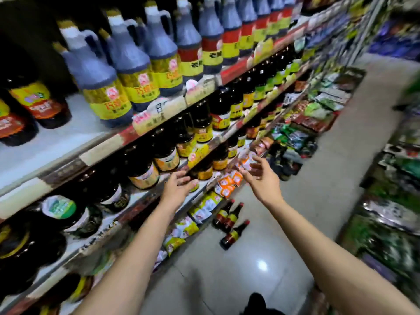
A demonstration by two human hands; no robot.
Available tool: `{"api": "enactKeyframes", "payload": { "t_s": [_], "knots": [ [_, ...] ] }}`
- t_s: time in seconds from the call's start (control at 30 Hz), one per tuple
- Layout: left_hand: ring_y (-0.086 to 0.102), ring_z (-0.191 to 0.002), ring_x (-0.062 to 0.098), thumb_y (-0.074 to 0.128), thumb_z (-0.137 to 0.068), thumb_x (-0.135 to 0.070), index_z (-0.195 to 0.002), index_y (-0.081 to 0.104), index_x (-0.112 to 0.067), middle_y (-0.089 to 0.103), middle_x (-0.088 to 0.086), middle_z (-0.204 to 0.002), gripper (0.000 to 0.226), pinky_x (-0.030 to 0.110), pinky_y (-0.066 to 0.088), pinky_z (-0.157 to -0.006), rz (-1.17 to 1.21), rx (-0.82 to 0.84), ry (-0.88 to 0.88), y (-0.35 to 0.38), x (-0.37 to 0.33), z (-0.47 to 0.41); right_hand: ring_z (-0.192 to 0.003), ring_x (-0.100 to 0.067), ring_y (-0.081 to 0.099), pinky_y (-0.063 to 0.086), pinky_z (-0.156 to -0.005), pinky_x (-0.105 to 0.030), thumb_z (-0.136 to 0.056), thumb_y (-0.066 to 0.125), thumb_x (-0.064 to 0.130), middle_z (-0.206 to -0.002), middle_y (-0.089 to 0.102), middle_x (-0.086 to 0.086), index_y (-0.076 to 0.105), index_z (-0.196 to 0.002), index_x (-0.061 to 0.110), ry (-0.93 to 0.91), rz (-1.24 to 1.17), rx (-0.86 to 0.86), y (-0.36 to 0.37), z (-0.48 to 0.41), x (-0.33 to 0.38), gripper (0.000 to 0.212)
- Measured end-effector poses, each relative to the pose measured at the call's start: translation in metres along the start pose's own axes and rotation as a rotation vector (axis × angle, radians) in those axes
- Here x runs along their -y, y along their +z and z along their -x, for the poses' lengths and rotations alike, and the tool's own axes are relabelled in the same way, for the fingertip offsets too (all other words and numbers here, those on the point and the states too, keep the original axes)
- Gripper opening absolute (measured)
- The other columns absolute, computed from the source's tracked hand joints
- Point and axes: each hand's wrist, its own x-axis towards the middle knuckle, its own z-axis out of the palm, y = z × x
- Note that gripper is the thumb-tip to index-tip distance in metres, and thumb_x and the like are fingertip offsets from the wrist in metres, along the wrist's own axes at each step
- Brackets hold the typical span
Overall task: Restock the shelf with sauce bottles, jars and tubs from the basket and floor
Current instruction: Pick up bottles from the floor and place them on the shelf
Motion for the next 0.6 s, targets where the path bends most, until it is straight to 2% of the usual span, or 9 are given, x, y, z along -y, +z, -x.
{"api": "enactKeyframes", "payload": {
  "t_s": [0.07, 0.13, 0.27, 0.43, 0.53, 0.6],
  "knots": [
    [0.053, -0.080, 0.012, 0.062, -0.085, -0.005, -0.124, 0.044, -0.001, 0.055, 0.021, -0.123, 0.043, 0.023, 0.045, -0.065, -0.032, 0.027, -0.030, 0.029, 0.004, -0.007, -0.093, -0.012, 0.057, 0.044, -0.083, -0.024, -0.084, 0.067, 0.025, -0.109, 0.061, -0.003, 0.048, -0.128, 0.011, 0.049, 0.018, 0.002, -0.021, -0.006, -0.025, 0.050],
    [0.054, -0.079, 0.011, 0.062, -0.085, -0.006, -0.123, 0.045, -0.002, 0.055, 0.019, -0.121, 0.041, 0.025, 0.044, -0.065, -0.040, 0.057, -0.061, 0.055, 0.011, -0.013, -0.094, -0.017, 0.058, 0.046, -0.085, -0.029, -0.083, 0.067, 0.027, -0.114, 0.061, -0.007, 0.048, -0.127, 0.010, 0.119, 0.016, -0.007, -0.041, -0.011, -0.048, 0.051],
    [0.054, -0.091, 0.019, 0.061, -0.086, -0.006, -0.123, 0.044, -0.003, 0.054, 0.017, -0.123, 0.041, 0.023, 0.044, -0.068, -0.066, 0.117, -0.127, 0.091, 0.026, -0.024, -0.104, -0.023, 0.057, 0.048, -0.092, -0.039, -0.084, 0.066, 0.029, -0.119, 0.057, -0.008, 0.047, -0.128, 0.013, 0.255, 0.029, 0.013, -0.065, -0.015, -0.084, 0.050],
    [0.052, -0.073, 0.006, 0.061, -0.086, -0.005, -0.121, 0.045, -0.002, 0.055, 0.025, -0.124, 0.039, 0.021, 0.041, -0.060, -0.128, 0.145, -0.209, 0.114, 0.049, -0.045, -0.096, -0.020, 0.057, 0.048, -0.084, -0.032, -0.083, 0.067, 0.026, -0.122, 0.055, -0.009, 0.047, -0.127, 0.012, 0.434, -0.019, 0.031, -0.075, -0.019, -0.123, 0.050],
    [0.050, -0.073, 0.008, 0.061, -0.085, -0.003, -0.113, 0.046, -0.008, 0.056, 0.029, -0.117, 0.032, 0.022, 0.040, -0.063, -0.154, 0.169, -0.255, 0.123, 0.065, -0.060, -0.094, -0.019, 0.057, 0.047, -0.080, -0.030, -0.083, 0.067, 0.026, -0.122, 0.054, -0.009, 0.048, -0.127, 0.012, 0.522, -0.027, 0.040, -0.072, -0.024, -0.144, 0.049],
    [0.052, -0.080, 0.014, 0.060, -0.086, -0.003, -0.110, 0.044, -0.011, 0.056, 0.020, -0.104, 0.030, 0.023, 0.040, -0.065, -0.157, 0.201, -0.313, 0.129, 0.076, -0.076, -0.092, -0.019, 0.058, 0.048, -0.079, -0.030, -0.083, 0.067, 0.027, -0.123, 0.055, -0.010, 0.048, -0.126, 0.011, 0.581, -0.014, 0.042, -0.068, -0.031, -0.157, 0.049]
  ]
}}
